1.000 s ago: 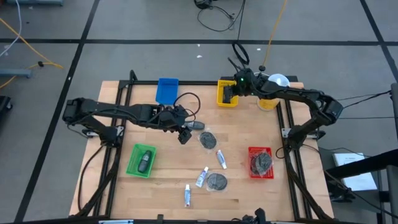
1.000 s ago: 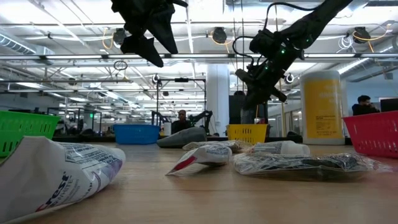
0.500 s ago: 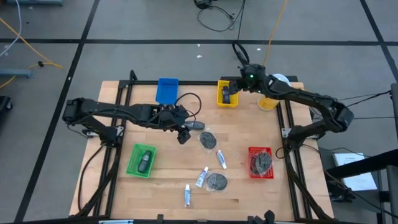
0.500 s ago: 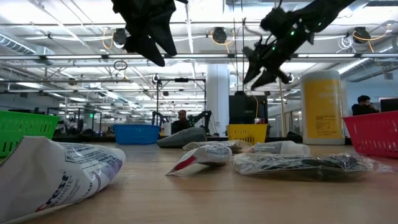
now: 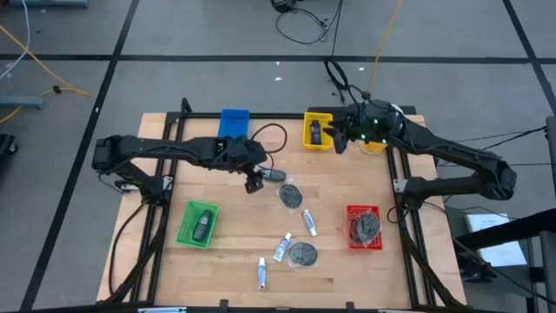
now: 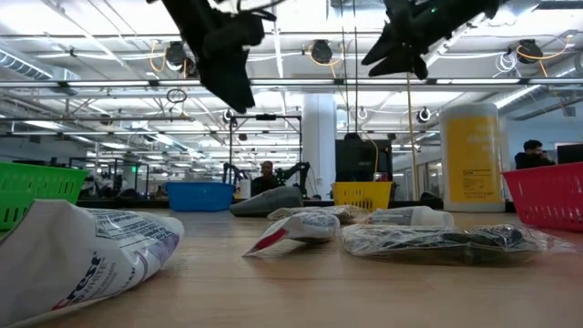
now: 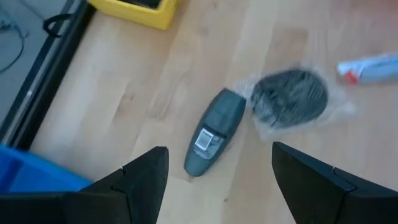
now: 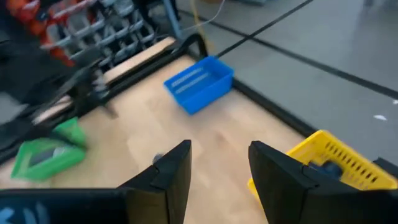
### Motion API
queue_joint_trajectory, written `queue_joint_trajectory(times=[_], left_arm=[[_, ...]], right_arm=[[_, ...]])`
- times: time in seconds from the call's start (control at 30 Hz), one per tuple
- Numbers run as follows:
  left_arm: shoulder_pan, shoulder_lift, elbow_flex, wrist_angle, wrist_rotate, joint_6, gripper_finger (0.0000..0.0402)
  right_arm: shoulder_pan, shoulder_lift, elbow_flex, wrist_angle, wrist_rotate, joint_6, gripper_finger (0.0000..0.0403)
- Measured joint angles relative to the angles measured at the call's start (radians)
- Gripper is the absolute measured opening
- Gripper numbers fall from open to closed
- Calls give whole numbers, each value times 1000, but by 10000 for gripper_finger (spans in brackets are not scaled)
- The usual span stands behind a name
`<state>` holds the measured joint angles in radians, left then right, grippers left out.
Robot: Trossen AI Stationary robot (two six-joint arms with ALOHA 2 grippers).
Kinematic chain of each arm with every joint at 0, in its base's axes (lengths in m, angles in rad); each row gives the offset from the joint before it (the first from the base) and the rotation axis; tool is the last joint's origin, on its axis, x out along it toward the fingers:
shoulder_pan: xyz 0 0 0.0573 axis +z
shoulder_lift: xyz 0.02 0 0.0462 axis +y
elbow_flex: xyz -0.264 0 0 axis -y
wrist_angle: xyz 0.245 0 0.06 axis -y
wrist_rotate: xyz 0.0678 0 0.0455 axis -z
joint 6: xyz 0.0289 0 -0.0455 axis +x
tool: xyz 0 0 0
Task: Pick & Place Travel size toiletries
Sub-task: Put the deodorant into the green basket
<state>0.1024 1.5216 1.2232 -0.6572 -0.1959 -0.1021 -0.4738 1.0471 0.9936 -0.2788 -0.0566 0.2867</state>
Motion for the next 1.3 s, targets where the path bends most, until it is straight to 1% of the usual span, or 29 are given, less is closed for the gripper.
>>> queue_joint_trajectory(times=[0.2,0.37,0.7,0.87,0.93,1.1,1.2,1.3], left_arm=[[32,93,0,24,94,214,278],[44,167,0,43,118,312,278],[93,297,0,136,151,356,278],[114,350,0,151,162,358,278],[120,366,0,152,163,372,278],[135,398,0,165,204,392,278],[143,413,0,194,205,389,278],[152,427,1,217,232,390,276]], right_arm=[[85,-32,-1,-83,2,23,151],[140,-37,-1,-98,2,26,150],[192,-37,-1,-98,3,42,150],[201,-37,-1,-100,3,42,150],[201,-37,-1,-100,3,42,150],[201,-36,-1,-100,7,42,150],[201,-36,-1,-100,8,42,150],[201,-36,-1,-99,9,45,150]])
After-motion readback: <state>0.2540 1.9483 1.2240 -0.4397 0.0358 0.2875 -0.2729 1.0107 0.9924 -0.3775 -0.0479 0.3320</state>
